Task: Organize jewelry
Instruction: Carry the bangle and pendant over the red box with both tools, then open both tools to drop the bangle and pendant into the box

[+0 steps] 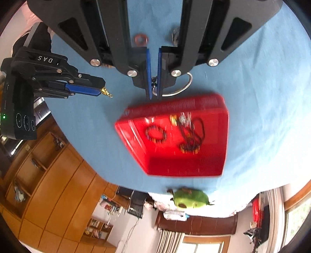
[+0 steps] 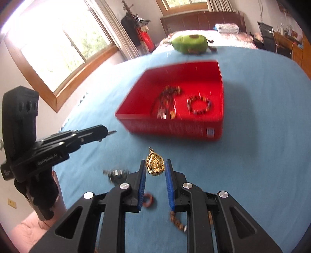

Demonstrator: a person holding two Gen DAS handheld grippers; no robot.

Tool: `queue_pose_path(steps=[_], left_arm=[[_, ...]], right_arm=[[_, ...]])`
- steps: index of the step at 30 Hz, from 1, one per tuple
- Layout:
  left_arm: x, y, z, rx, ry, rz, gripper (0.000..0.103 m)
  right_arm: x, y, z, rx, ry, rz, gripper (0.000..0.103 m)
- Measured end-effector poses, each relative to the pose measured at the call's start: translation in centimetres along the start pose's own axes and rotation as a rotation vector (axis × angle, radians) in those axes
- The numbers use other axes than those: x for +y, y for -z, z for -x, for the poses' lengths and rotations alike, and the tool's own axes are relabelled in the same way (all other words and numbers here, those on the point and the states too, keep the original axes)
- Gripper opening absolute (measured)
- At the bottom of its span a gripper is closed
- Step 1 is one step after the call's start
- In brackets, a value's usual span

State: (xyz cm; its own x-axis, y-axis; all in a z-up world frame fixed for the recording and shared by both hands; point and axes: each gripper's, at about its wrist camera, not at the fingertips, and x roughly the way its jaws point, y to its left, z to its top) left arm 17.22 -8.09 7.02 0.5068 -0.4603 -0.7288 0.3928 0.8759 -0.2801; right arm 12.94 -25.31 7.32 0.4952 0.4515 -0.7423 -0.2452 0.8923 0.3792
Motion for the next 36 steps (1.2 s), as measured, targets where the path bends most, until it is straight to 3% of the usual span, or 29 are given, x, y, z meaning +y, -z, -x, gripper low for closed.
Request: queue_pose_path(steps=[10,22,29,33,36], left_arm=[[2.7,-6.2,-5.7,0.006,-0.042,0.070,0.004],[5.6,-8.5,-13.8,0.102,-0.078,0.107,0.004],[6.6,-8.5,-13.7,0.105,-0.080,0.134,0.009],[6.6,-8.5,-10.4,0.052,-0.070,0.154,0.010],[6.0,-8.2,-7.2,0.001,-0.078,0.151,0.022]], right_arm=[[-2.7,-7.7,-6.3,0.014,0.007,-0.068,0.019],[-5.5,-10.7,-12.9,0.069,0.045,-0.097,0.019],[-5.8,-11.2,-12.6,0.042,0.071,-0.086,0.027],[-5.2,-10.8,-9.8,-0.009,0.054,-0.080,0.027],[-4.3,-10.3,-7.6,-0.045,0.036,-0.068,0.027]])
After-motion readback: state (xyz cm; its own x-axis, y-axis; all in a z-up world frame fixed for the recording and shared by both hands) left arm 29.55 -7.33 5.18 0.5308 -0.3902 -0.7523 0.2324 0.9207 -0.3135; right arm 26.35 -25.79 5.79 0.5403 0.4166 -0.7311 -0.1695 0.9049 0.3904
